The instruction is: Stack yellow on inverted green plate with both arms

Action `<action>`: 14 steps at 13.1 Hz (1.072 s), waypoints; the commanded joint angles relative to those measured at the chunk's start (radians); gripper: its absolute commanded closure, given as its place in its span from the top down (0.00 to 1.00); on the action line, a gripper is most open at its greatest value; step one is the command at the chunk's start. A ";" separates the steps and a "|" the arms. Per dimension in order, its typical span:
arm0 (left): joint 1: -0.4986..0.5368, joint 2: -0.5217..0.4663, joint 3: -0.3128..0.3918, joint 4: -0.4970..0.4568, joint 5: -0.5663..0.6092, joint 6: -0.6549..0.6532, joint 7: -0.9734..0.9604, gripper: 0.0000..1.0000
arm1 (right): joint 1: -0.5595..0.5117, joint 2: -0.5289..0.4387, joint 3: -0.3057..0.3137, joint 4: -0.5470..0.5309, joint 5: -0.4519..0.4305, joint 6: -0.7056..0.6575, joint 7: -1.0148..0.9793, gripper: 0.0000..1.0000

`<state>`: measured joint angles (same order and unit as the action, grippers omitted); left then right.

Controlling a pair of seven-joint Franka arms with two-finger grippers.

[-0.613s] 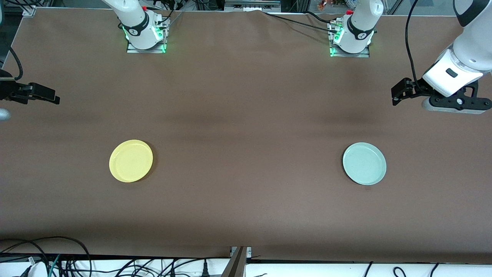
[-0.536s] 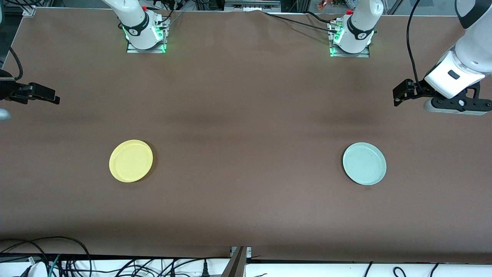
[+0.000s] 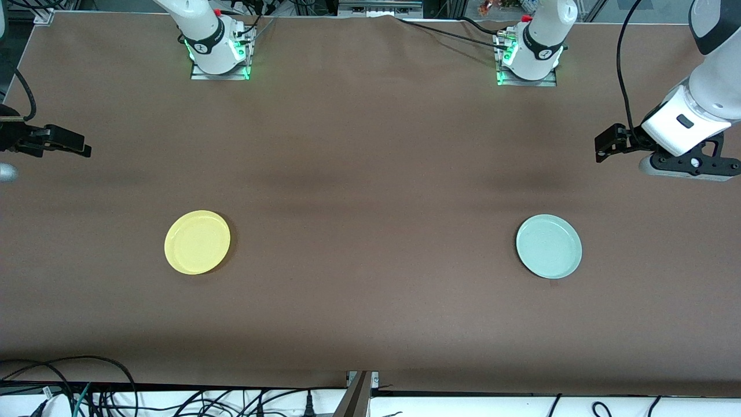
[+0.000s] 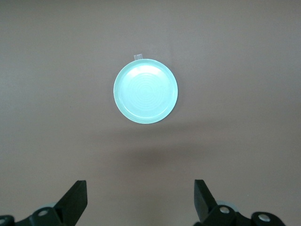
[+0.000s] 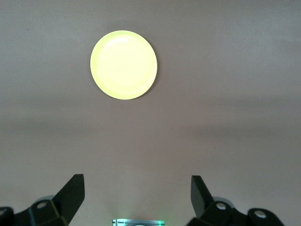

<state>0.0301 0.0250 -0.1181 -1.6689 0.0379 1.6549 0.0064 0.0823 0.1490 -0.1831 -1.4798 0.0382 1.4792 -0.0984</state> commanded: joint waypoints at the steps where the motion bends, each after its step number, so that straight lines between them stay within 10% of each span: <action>1: 0.005 0.016 -0.003 0.041 -0.013 -0.029 0.024 1.00 | -0.006 -0.012 0.001 -0.011 0.003 -0.002 -0.018 1.00; 14: 0.013 0.084 -0.014 0.063 -0.033 -0.030 0.027 1.00 | -0.007 -0.012 0.001 -0.011 -0.004 0.000 -0.017 1.00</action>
<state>0.0283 0.0550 -0.1296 -1.6554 0.0379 1.6490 0.0076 0.0809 0.1490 -0.1846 -1.4798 0.0381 1.4791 -0.0985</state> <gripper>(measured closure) 0.000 0.000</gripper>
